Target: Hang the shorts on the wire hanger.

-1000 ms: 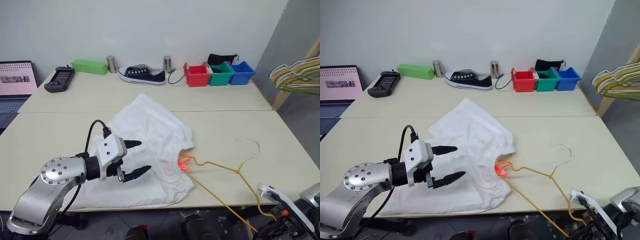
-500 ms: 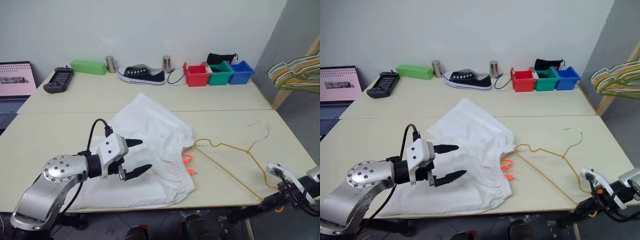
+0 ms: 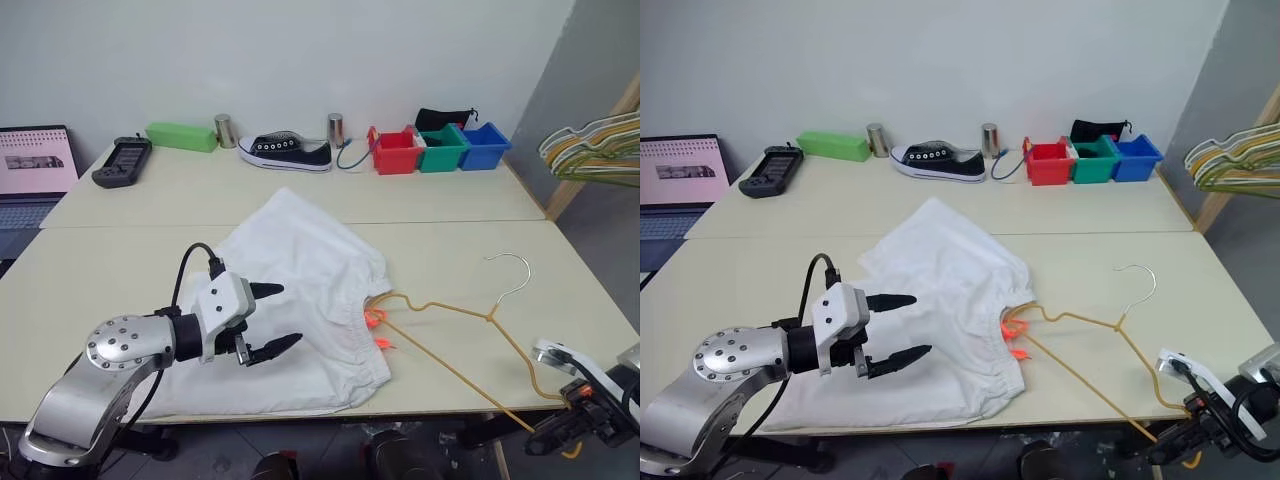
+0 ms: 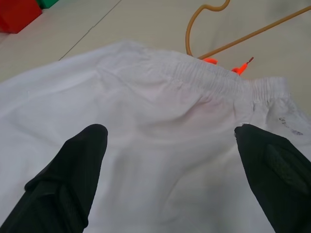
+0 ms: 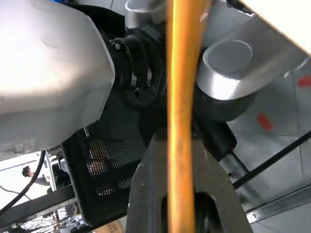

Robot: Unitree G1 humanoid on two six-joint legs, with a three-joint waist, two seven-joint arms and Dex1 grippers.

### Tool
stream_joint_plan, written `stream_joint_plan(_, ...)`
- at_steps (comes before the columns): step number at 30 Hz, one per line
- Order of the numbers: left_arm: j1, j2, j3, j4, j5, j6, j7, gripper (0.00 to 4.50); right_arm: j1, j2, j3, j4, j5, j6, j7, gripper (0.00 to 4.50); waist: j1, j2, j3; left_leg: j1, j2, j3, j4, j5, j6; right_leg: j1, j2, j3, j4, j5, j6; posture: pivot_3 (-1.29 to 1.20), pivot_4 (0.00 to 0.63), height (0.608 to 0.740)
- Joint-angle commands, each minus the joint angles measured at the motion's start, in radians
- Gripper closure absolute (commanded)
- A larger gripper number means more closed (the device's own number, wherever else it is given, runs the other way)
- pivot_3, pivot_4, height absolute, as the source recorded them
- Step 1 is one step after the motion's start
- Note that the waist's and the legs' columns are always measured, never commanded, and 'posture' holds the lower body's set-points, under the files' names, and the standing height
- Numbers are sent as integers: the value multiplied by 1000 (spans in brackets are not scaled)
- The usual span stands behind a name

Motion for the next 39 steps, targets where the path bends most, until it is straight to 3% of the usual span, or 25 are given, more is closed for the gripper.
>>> stream_joint_plan(1,-5,9,20,-32,2,-22,-1,56,10,-23,-43,-21,36,-20,67,4500,-1,0,0,0,0,0,0,0,0,0,0,0,0,0,0,-179,61,740)
stream_joint_plan(13,-23,17,15,-22,11,-28,-9,56,-109,86,16,-24,39,48,28,4500,-5,1,-1,1,0,9,0,0,0,0,0,10,0,2,3,-173,62,740)
stream_joint_plan(29,-2,15,20,-27,12,-33,-1,56,-45,47,-1,1,42,23,35,4500,-1,0,-1,1,0,11,0,0,0,-3,1,13,0,2,4,-175,76,740)
stream_joint_plan(39,-13,20,14,-19,17,-40,-6,56,-75,140,14,-33,50,51,-13,4500,-3,0,0,1,0,12,0,0,0,-2,1,14,0,2,4,-171,76,740)
